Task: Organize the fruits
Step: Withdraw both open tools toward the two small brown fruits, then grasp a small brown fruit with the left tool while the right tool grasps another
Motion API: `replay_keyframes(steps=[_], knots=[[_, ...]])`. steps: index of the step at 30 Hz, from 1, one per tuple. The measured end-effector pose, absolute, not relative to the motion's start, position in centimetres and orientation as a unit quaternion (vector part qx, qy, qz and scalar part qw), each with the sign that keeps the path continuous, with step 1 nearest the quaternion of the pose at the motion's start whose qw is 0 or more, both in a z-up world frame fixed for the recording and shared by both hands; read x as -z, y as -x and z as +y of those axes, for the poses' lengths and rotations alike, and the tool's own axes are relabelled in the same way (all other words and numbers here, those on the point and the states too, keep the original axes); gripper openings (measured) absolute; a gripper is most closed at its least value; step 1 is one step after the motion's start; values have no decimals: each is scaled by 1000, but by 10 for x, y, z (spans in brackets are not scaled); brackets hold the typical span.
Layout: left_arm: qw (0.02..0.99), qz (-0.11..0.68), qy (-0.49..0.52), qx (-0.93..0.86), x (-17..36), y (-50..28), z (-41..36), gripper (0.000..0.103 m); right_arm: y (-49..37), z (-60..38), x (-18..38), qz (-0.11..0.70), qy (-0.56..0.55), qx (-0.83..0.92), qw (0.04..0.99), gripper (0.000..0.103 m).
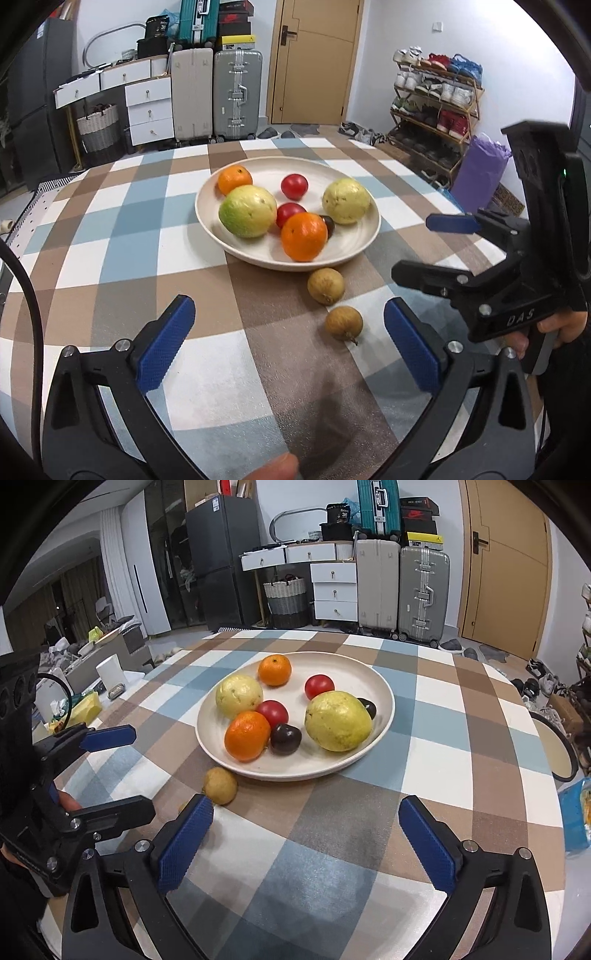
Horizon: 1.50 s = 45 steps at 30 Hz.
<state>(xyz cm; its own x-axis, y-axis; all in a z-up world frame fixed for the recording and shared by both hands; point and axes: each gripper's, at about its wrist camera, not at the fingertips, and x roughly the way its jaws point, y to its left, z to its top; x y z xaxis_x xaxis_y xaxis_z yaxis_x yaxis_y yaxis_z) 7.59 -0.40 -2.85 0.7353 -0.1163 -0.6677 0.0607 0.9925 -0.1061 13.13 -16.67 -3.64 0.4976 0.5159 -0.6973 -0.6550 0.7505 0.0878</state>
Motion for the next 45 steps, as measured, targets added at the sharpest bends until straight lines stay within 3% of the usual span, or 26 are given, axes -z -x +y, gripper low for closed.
replay_keyframes(steps=[10, 12, 16, 22, 29, 45], knots=[[908, 412, 16, 70, 47, -86, -29, 99, -138, -177, 36, 377, 74, -328, 863, 103], [904, 419, 14, 79, 49, -89, -33, 89, -139, -177, 37, 378, 74, -327, 863, 103], [899, 429, 15, 89, 53, -93, -39, 81, -139, -176, 37, 378, 74, -330, 862, 103], [894, 437, 10, 99, 56, -96, -44, 57, -138, -174, 37, 378, 77, -333, 860, 103], [895, 432, 20, 115, 54, -96, -42, 24, -138, -173, 37, 379, 76, -335, 859, 103], [919, 388, 50, 58, 39, -88, -1, 24, -135, -168, 41, 394, 66, -361, 843, 102]])
